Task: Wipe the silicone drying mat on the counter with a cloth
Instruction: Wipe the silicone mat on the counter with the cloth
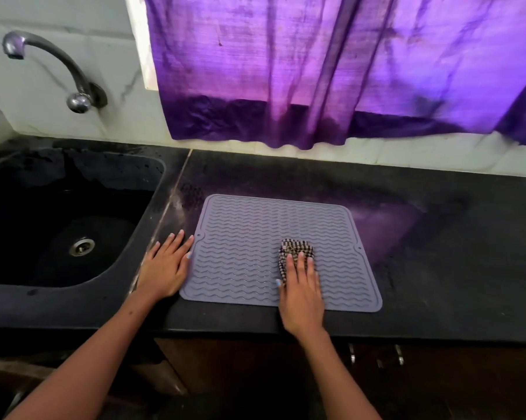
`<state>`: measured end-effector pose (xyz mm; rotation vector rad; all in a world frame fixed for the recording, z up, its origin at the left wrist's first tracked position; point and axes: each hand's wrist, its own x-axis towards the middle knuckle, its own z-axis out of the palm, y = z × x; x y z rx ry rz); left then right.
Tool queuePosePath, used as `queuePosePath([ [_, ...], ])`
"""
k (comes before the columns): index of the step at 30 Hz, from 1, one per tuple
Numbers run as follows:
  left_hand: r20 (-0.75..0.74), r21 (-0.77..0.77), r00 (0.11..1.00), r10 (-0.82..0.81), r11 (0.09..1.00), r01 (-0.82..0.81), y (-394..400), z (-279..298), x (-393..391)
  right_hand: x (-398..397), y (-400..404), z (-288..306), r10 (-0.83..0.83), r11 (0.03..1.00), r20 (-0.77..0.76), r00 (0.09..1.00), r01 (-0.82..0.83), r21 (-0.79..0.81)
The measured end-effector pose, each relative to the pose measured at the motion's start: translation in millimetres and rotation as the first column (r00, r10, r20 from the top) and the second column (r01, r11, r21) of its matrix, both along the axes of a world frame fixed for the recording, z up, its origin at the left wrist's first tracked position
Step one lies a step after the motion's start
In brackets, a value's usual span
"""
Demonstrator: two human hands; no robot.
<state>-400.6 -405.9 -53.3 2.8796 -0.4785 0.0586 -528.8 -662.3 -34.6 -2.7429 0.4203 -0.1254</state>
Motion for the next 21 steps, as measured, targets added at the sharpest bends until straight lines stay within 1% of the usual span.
queuePosePath([
  [1, 0.001, -0.002, 1.0, -0.001, 1.0, 0.001, -0.3, -0.8, 0.2, -1.3, 1.6, -2.9, 0.014, 0.998, -0.028, 1.0, -0.016, -0.056],
  [4, 0.01, -0.024, 1.0, 0.01, 1.0, -0.01, 0.3, -2.3, 0.6, 2.7, 0.5, -2.7, 0.02, 0.995, -0.069, 0.997, -0.027, -0.092],
  [6, 0.019, -0.032, 1.0, 0.006, 0.999, -0.006, 0.8, -3.1, 2.1, 4.4, 0.0, 0.1, 0.024, 0.995, -0.1, 0.995, -0.034, -0.096],
  [9, 0.023, -0.035, 1.0, 0.0, 0.999, 0.001, 1.4, -5.8, 2.9, 7.0, -0.7, 3.3, 0.018, 0.998, -0.166, 0.986, -0.027, -0.049],
  [10, 0.022, -0.031, 1.0, 0.001, 1.0, -0.001, 1.5, -6.5, 3.0, 7.0, -1.1, 3.4, 0.017, 0.999, -0.162, 0.987, -0.024, -0.042],
  [12, 0.02, -0.034, 1.0, 0.007, 0.999, -0.006, 1.9, -6.7, 3.7, 6.5, -3.0, 1.3, 0.016, 0.999, -0.09, 0.996, -0.019, -0.029],
  [13, 0.015, -0.039, 1.0, 0.008, 0.999, -0.008, 1.8, -6.4, 4.0, 7.0, -4.4, -0.1, 0.013, 1.0, -0.039, 0.999, -0.012, 0.014],
  [14, 0.012, -0.042, 1.0, 0.008, 0.999, -0.008, 1.5, -5.5, 3.7, 6.7, -4.9, 1.4, -0.011, 0.995, 0.022, 1.0, 0.009, 0.101],
  [15, 0.009, -0.046, 1.0, 0.007, 0.999, -0.007, 1.3, -5.0, 3.1, 7.0, -6.2, 4.0, -0.071, 0.97, 0.074, 0.995, 0.052, 0.236],
  [16, 0.008, -0.05, 1.0, 0.007, 0.999, -0.007, 1.3, -4.1, 2.7, 8.1, -8.6, 10.2, -0.171, 0.905, 0.105, 0.98, 0.114, 0.411],
  [17, 0.009, -0.054, 1.0, 0.008, 0.999, -0.007, 1.3, -3.7, 2.3, 9.1, -12.3, 20.1, -0.307, 0.782, 0.108, 0.946, 0.186, 0.595],
  [18, 0.009, -0.054, 1.0, 0.007, 0.999, -0.006, 1.0, -3.4, 1.8, 9.9, -18.0, 29.2, -0.439, 0.627, 0.083, 0.895, 0.238, 0.742],
  [19, 0.009, -0.051, 1.0, 0.009, 0.999, -0.008, 1.0, -3.1, 1.2, 11.7, -25.4, 34.6, -0.542, 0.511, 0.061, 0.838, 0.271, 0.816],
  [20, 0.008, -0.048, 1.0, 0.011, 0.999, -0.011, 0.9, -3.0, 0.6, 11.4, -32.3, 38.9, -0.594, 0.498, 0.069, 0.802, 0.298, 0.814],
  [21, 0.009, -0.046, 1.0, 0.014, 0.999, -0.014, 0.5, -3.0, 0.4, 9.8, -38.4, 40.5, -0.596, 0.578, 0.116, 0.794, 0.324, 0.749],
])
